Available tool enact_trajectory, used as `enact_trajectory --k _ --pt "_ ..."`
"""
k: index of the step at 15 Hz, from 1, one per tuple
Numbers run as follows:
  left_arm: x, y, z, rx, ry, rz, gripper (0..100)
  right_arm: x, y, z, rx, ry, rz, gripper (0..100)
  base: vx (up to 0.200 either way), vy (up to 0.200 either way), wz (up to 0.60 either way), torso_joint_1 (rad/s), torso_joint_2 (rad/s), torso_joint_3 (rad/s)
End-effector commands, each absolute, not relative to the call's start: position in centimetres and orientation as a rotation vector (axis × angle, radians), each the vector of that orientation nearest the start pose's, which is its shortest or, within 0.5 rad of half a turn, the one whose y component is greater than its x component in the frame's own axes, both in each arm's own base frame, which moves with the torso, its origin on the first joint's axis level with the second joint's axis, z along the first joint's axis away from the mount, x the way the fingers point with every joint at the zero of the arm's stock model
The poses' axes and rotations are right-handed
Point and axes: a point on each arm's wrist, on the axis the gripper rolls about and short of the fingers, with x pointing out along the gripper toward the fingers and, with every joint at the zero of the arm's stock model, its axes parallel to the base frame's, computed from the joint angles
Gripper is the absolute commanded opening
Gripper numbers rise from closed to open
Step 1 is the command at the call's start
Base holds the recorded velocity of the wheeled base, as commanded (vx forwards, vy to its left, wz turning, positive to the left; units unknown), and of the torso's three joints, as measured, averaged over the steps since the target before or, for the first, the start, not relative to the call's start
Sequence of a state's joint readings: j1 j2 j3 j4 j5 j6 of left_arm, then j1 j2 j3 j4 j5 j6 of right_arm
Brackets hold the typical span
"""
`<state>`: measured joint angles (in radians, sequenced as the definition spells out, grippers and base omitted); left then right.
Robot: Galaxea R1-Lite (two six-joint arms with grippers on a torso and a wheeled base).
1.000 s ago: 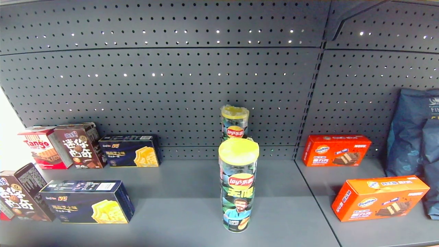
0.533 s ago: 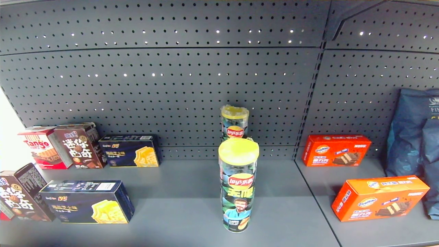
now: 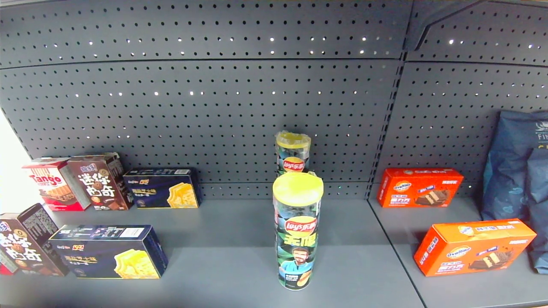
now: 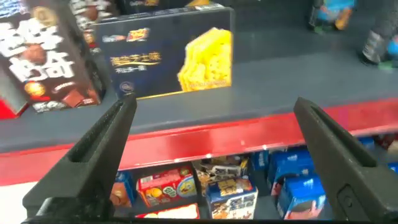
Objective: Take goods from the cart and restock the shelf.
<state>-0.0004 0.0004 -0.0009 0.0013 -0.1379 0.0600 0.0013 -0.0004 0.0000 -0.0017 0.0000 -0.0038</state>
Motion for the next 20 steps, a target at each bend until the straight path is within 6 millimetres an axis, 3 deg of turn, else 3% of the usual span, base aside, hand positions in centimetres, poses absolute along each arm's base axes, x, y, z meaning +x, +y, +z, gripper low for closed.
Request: enact_trajectory --k 1,20 --pt "-2.31 -0.32 7.57 0.063 -0.004 -0.141 100 -2.28 0.0 7.56 -0.005 -0.002 0.002 100 0.0 0.0 0.0 0.0 0.0 0.0" --pt "-2.32 -0.32 7.57 0.069 -0.005 -0.146 100 -2.28 0.0 7.56 -0.003 -0.002 0.003 100 -0.011 0.0 0.0 0.0 0.0 0.0"
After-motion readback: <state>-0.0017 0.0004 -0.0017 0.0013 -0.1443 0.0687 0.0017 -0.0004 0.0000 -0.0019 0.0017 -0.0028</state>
